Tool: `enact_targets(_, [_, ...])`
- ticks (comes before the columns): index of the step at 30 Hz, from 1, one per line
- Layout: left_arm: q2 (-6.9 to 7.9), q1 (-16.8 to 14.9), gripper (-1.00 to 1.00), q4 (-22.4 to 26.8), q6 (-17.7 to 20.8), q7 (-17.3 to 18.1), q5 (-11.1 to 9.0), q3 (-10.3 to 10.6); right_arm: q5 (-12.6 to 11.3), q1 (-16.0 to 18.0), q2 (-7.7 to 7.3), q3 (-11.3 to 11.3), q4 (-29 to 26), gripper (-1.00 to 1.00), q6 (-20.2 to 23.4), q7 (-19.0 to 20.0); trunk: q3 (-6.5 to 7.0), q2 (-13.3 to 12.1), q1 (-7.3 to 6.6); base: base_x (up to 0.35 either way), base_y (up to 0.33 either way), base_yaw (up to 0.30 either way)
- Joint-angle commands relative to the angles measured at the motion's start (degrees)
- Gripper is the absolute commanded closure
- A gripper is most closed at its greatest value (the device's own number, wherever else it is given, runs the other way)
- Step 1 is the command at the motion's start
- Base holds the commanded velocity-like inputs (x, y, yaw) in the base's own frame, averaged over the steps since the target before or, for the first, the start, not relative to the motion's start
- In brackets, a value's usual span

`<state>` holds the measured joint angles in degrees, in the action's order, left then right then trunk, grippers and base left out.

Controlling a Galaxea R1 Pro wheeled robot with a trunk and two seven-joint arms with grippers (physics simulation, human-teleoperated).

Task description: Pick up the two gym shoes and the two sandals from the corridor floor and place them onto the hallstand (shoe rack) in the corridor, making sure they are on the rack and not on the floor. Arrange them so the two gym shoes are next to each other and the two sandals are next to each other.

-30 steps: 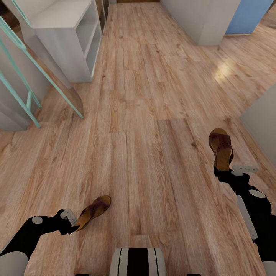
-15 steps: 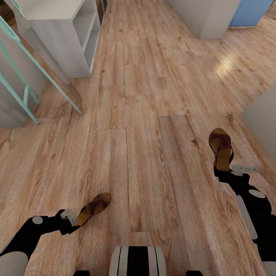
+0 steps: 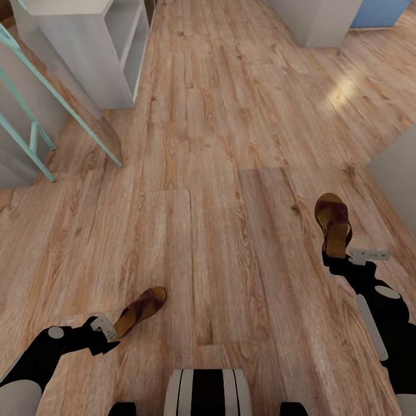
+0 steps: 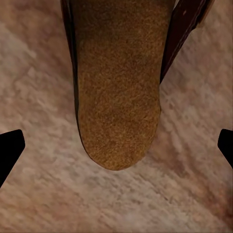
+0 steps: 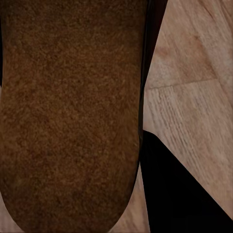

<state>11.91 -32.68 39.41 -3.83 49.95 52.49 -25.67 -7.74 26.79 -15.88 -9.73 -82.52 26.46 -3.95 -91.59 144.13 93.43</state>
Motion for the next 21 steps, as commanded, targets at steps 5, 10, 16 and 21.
enact_targets(5, [-0.05, 0.0, -1.00, 0.1, -0.4, -0.6, 0.5, -0.3, -0.8, 0.0, -0.03, 0.1, -0.1, 1.00, 0.3, -0.5, -0.04, 0.0, -0.01, 0.246, -0.051, 0.000])
enact_targets(10, [-0.04, 0.0, -1.00, 0.1, -0.5, -1.6, 0.4, -0.2, -0.8, 0.0, -0.03, 0.1, -0.1, 1.00, 0.3, -0.5, -0.04, 0.0, -0.01, 0.094, -0.040, 0.000])
enact_targets(16, [-0.04, 0.0, -1.00, 0.1, -0.5, -1.6, 0.5, -0.2, -0.8, 0.0, -0.03, 0.1, -0.1, 1.00, 0.3, -0.5, -0.04, 0.0, -0.01, 0.006, -0.103, 0.000])
enact_targets(21, [-0.04, 0.1, -1.00, 0.1, -0.5, -1.6, 0.6, -0.1, -0.8, 0.0, -0.03, 0.1, -0.1, 1.00, 0.3, -0.5, -0.04, 0.0, -0.01, 0.000, -0.052, 0.000])
